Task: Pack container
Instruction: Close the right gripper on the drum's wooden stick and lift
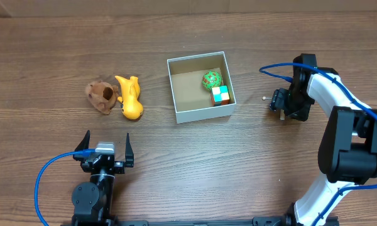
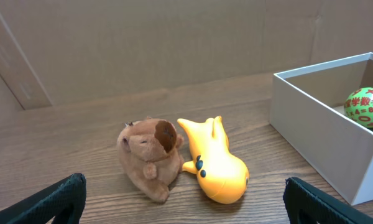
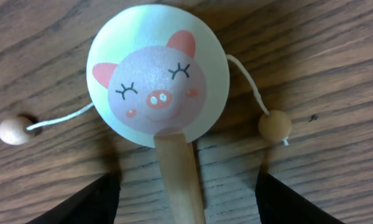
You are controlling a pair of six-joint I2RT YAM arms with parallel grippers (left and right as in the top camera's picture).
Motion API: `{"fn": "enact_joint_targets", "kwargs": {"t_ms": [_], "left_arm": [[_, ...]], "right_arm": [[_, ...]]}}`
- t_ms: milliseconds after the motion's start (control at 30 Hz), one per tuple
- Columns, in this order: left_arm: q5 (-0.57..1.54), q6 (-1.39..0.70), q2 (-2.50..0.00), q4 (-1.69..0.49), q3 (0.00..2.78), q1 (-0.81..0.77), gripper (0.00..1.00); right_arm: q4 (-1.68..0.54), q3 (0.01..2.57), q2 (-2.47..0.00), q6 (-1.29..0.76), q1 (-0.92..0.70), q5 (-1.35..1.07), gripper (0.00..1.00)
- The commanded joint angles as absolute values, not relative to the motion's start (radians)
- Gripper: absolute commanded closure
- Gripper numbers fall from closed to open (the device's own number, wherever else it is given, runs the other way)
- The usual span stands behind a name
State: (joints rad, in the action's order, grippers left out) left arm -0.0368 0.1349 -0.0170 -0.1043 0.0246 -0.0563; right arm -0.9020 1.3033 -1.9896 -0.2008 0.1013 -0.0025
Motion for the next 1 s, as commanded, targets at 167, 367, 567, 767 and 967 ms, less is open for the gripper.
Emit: {"fn": "enact_joint_targets", "kwargs": {"t_ms": [167, 367, 567, 767, 967], "left_arm": [[-0.025, 0.15, -0.012, -0.101, 0.019, -0.049, 0.0], [-0.025, 0.15, -0.012, -0.101, 0.019, -0.049, 0.0], [-0.025, 0.15, -0.012, -0.101, 0.019, -0.049, 0.0], [-0.025, 0.15, -0.012, -0.101, 0.019, -0.049, 0.0], [-0.025, 0.15, -0.012, -0.101, 0.019, -0.049, 0.0]], "right_arm": [[-0.844, 1.264, -1.996, -0.174, 0.099, -0.002, 0.63], [-0.832, 1.265, -1.995, -0.174, 0.099, -0.002, 0.78], [-0.87, 1.332, -1.979, -0.174, 0.082, -0.002, 0.83], [-0.904, 1.394, -1.923, -0.166, 0.035, -0.001, 0.89], [-0.961, 1.475, -1.858, -0.142, -0.053, 0.01, 0.89]]}}
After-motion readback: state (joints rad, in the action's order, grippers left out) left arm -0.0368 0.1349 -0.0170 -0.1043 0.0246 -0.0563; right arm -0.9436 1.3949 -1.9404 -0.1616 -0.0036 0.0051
